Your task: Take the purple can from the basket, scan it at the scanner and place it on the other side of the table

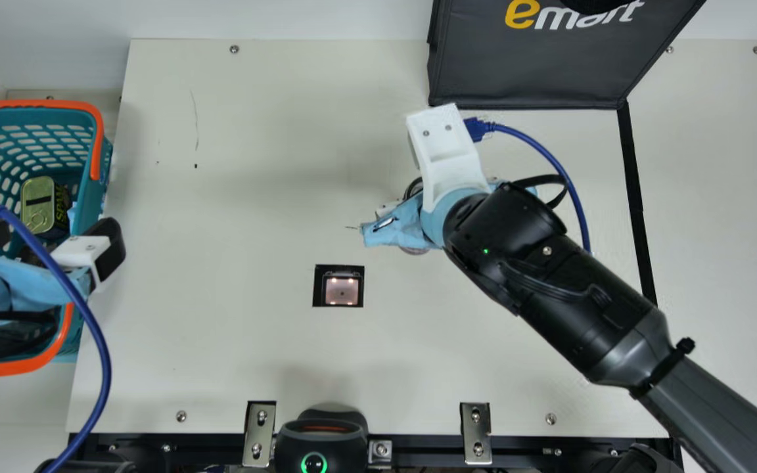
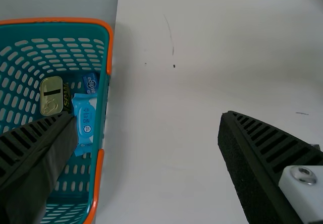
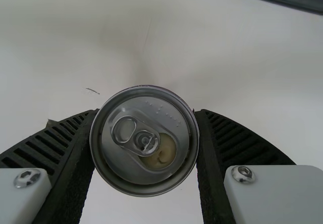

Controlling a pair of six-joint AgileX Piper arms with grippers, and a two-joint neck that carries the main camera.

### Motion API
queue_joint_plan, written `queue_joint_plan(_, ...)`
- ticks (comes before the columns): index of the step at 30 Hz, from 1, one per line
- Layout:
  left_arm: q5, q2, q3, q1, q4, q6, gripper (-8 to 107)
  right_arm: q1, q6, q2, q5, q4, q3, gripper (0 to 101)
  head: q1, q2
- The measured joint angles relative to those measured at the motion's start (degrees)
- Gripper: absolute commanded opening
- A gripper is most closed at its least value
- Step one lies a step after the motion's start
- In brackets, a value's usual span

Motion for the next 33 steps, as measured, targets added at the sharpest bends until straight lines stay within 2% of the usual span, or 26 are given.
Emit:
queue_joint_plan(5, 0.0, 0.0, 0.0, 0.0, 0.0, 0.0, 90, -0.3, -0.8, -0.2, 1.6, 0.3, -2.7, 0, 0.0, -2.0)
queue_joint_plan(9, 0.0, 0.0, 0.0, 0.0, 0.0, 0.0, 90, -1.6, -2.3, -1.0, 1.6, 1.3, -3.0, 0, 0.1, -6.8)
queue_joint_plan(15, 0.0, 0.0, 0.0, 0.0, 0.0, 0.0, 90, -6.5, -7.6, -3.6, -1.4, 5.0, -0.7, 0, 0.0, -14.6)
queue_joint_plan(19, 0.0, 0.0, 0.0, 0.0, 0.0, 0.0, 90, -11.4, -14.0, -6.2, -3.5, 8.4, 1.6, 0, 0.0, -19.4)
queue_joint_plan(24, 0.0, 0.0, 0.0, 0.0, 0.0, 0.0, 90, -19.0, -23.0, -9.1, -4.8, 13.6, 3.7, 0, 0.0, -19.9)
queue_joint_plan(33, 0.0, 0.0, 0.0, 0.0, 0.0, 0.0, 90, -35.1, -41.6, -12.0, -4.6, 24.0, 4.3, 0, 0.0, -19.9)
